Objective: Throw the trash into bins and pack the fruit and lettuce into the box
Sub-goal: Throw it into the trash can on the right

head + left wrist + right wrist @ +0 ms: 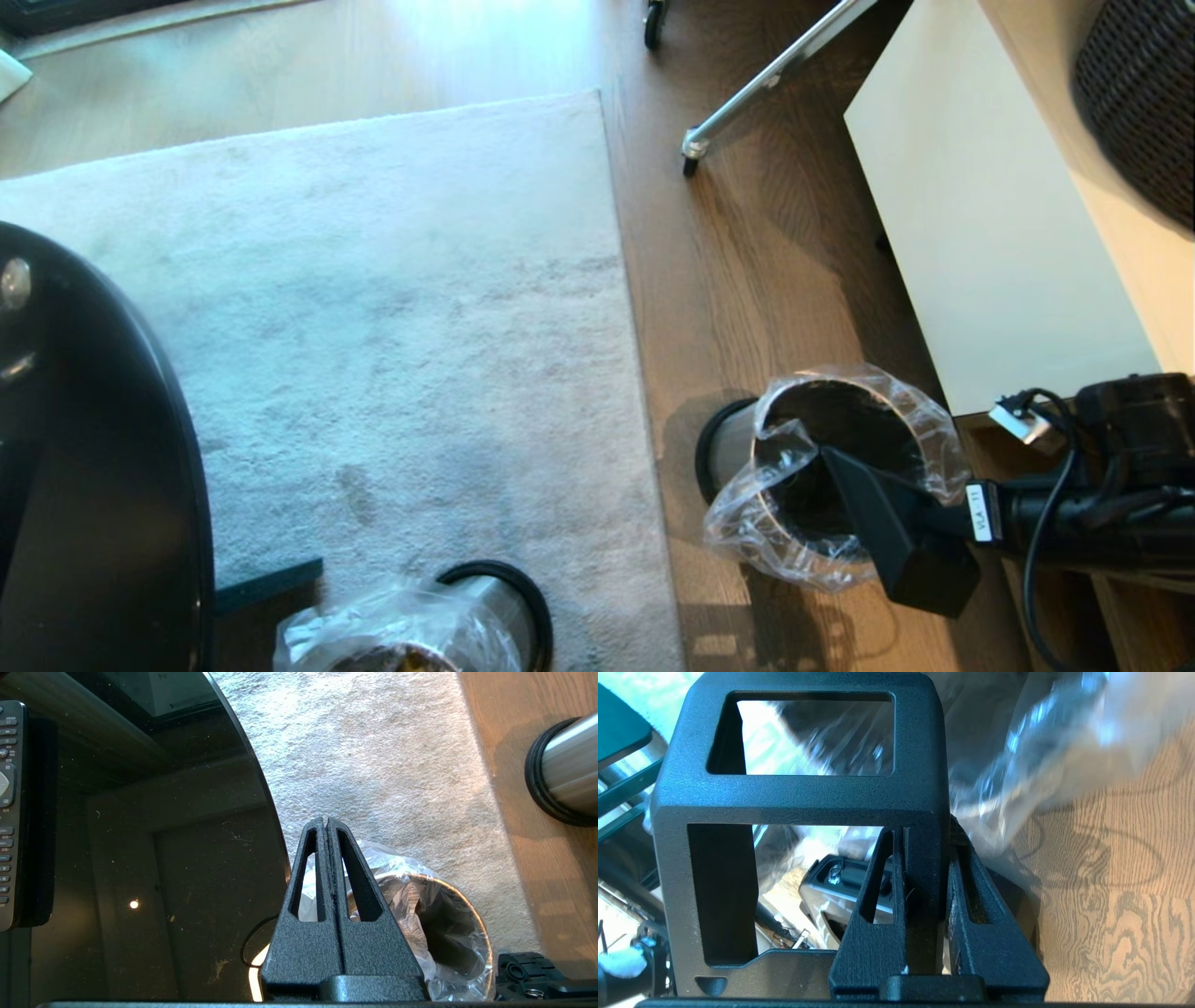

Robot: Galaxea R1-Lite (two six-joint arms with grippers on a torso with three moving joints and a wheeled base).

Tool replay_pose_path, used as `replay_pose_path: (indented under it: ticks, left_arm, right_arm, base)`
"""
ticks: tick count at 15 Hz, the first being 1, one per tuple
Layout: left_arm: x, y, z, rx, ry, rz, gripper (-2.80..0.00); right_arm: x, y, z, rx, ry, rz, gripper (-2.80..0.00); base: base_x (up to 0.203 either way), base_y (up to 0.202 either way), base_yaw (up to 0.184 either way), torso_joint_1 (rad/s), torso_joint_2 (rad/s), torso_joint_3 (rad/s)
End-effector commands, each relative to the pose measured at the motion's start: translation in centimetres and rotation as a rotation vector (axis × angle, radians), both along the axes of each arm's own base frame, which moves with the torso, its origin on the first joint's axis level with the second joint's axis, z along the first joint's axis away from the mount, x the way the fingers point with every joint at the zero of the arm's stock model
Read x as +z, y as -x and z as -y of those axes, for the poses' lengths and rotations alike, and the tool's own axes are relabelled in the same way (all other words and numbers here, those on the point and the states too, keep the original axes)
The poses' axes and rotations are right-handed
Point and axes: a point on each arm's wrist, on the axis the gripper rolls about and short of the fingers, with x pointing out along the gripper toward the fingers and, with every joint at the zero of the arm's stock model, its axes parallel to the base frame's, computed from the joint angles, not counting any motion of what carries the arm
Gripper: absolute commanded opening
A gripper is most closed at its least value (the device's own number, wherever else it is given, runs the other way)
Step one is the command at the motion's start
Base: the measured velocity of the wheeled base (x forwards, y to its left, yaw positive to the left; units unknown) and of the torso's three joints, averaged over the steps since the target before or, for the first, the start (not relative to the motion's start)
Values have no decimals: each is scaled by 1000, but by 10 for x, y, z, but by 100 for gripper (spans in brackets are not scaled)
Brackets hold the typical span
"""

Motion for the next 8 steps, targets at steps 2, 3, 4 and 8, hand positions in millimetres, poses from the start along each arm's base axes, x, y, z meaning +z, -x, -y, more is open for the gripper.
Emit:
replay_pose_path:
  ticks: [2,3,4,8]
  left_arm:
    - [0,0,0,0,-1,-1,-280]
    - [0,0,0,0,-1,-1,-280]
    - [0,0,0,0,-1,-1,-280]
    - [0,0,0,1,-1,-1,-280]
  right_arm:
    - [-13,-27,-1,-8,-12,-42,-280]
    - [-14,-31,-1,-12,-16,-38,-280]
    - [-14,-34,-1,-16,-19,-33,-280]
    - [-13,-45,-1,-25,-28,-26,-280]
  base:
    - [0,0,0,0,0,0]
    - [0,0,0,0,0,0]
    - [0,0,0,0,0,0]
    - [0,0,0,0,0,0]
